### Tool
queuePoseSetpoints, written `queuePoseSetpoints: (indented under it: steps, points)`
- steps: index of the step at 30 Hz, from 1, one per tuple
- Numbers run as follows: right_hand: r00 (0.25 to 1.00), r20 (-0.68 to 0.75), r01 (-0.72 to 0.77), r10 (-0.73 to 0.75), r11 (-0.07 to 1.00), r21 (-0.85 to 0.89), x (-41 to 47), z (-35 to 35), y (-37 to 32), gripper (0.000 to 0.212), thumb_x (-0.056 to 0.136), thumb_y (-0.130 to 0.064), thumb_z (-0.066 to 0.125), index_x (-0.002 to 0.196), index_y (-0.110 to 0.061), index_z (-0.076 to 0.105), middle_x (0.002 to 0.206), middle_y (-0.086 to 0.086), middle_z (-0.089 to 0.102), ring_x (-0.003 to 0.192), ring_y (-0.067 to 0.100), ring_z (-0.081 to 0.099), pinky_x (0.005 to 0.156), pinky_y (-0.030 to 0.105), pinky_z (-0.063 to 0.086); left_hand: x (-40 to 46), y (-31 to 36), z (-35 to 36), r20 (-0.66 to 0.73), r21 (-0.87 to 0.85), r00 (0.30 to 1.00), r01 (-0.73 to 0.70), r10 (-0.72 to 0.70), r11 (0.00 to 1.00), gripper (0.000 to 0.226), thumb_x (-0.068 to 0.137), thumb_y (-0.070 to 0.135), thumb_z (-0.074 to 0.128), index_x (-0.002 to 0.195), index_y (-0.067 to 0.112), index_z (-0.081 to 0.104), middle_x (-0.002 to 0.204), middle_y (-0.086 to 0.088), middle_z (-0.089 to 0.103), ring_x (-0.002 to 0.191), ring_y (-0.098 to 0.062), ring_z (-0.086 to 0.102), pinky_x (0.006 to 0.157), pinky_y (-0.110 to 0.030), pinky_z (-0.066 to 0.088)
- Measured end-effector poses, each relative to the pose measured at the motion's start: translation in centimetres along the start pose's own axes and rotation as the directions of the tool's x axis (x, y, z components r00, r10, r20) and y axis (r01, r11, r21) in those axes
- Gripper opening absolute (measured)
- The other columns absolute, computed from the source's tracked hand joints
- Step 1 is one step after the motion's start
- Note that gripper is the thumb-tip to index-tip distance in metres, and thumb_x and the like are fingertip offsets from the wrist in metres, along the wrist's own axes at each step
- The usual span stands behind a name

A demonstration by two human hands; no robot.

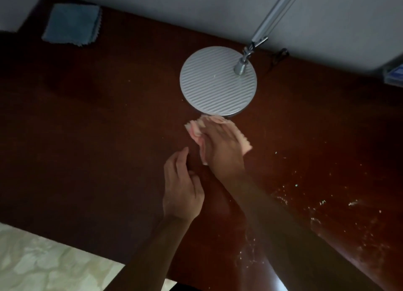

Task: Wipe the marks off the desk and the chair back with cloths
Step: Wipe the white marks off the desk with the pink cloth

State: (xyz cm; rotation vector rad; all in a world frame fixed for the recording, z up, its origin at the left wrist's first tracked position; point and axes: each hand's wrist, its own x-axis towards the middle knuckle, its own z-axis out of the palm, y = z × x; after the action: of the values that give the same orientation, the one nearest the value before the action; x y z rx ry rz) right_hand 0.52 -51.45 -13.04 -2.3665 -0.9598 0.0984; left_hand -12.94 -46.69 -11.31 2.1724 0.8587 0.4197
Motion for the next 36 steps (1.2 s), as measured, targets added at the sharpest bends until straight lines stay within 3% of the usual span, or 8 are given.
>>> queuePoseSetpoints:
  steps: [6,10,16,20,25,28,32,36]
  points:
    - [0.970,-0.024,-0.242,0.242,0.970,0.006,-1.4,-3.6,0.5,0.036,0.090,-0.023,0.043,0.112,-0.011,0.069,0.112,0.010,0.070,0.108,0.032,0.063,0.093,0.046,0.050,0.2,-0.1,0.1,0.009,0.031,1.000,-0.023,0.023,0.999,0.051,0.087,0.013,0.037,0.137,0.013,0.045,0.129,-0.008,0.046,0.116,-0.025,0.052,0.096,-0.044,0.051]
    - [0.972,0.026,-0.233,0.235,0.971,-0.059,-7.8,-2.6,-1.1,0.045,0.098,-0.036,0.033,0.125,-0.017,0.064,0.124,0.005,0.067,0.119,0.027,0.060,0.103,0.050,0.045,0.4,-0.5,-0.1,0.005,0.046,0.998,-0.058,0.058,0.997,0.048,0.087,0.015,0.038,0.134,0.008,0.048,0.127,-0.012,0.050,0.115,-0.029,0.052,0.099,-0.045,0.048]
    - [0.988,-0.078,-0.141,0.132,0.983,-0.118,-16.3,-3.0,-5.7,0.047,0.106,-0.036,0.032,0.112,-0.014,0.073,0.117,0.002,0.070,0.114,0.016,0.061,0.118,0.023,0.020,0.2,-0.8,-0.2,0.058,0.113,0.984,-0.172,0.166,0.979,0.043,0.082,0.012,0.042,0.121,0.006,0.059,0.119,-0.014,0.057,0.108,-0.030,0.050,0.100,-0.039,0.039]
    - [0.975,-0.054,-0.223,0.217,0.961,-0.164,-14.5,-7.9,-1.1,0.026,0.094,-0.013,0.046,0.101,-0.009,0.071,0.101,0.010,0.070,0.095,0.030,0.063,0.087,0.042,0.049,-1.2,-0.8,0.2,0.169,0.243,0.951,-0.296,0.260,0.924,0.038,0.080,0.018,0.042,0.109,0.012,0.067,0.120,-0.011,0.058,0.111,-0.032,0.053,0.095,-0.047,0.041]
    - [0.796,-0.381,-0.555,0.471,0.819,-0.147,-12.5,-10.6,7.2,0.039,0.098,-0.029,0.037,0.106,-0.006,0.068,0.094,0.013,0.068,0.085,0.033,0.063,0.076,0.041,0.052,-2.2,-0.2,0.8,0.215,0.348,0.936,-0.341,0.280,0.873,0.037,0.088,0.020,0.043,0.117,0.010,0.064,0.123,-0.010,0.059,0.116,-0.028,0.051,0.097,-0.047,0.041]
    - [0.864,-0.308,-0.453,0.399,0.882,-0.128,-14.3,-6.2,1.3,0.045,0.104,-0.034,0.033,0.109,-0.003,0.066,0.104,0.013,0.065,0.101,0.031,0.061,0.089,0.047,0.047,-2.0,-0.5,0.8,0.219,0.385,0.935,-0.344,0.278,0.856,0.036,0.090,0.021,0.046,0.120,0.010,0.062,0.125,-0.010,0.058,0.117,-0.027,0.049,0.097,-0.045,0.038]
    - [0.964,-0.184,-0.221,0.192,0.963,-0.153,-18.6,-5.0,0.2,0.033,0.100,-0.029,0.046,0.114,-0.012,0.071,0.118,0.002,0.070,0.112,0.019,0.064,0.111,0.033,0.037,-2.0,-0.6,0.9,0.206,0.391,0.932,-0.357,0.297,0.848,0.033,0.089,0.019,0.051,0.118,0.010,0.062,0.126,-0.010,0.057,0.117,-0.028,0.049,0.097,-0.046,0.037]
    - [0.878,-0.302,-0.434,0.371,0.884,-0.176,-16.2,-10.7,6.6,0.035,0.098,-0.031,0.040,0.100,-0.012,0.071,0.096,0.005,0.069,0.087,0.025,0.065,0.079,0.032,0.048,-2.2,-0.6,1.1,0.167,0.366,0.934,-0.356,0.316,0.860,0.030,0.091,0.017,0.052,0.117,0.007,0.062,0.124,-0.012,0.058,0.115,-0.028,0.050,0.097,-0.046,0.037]
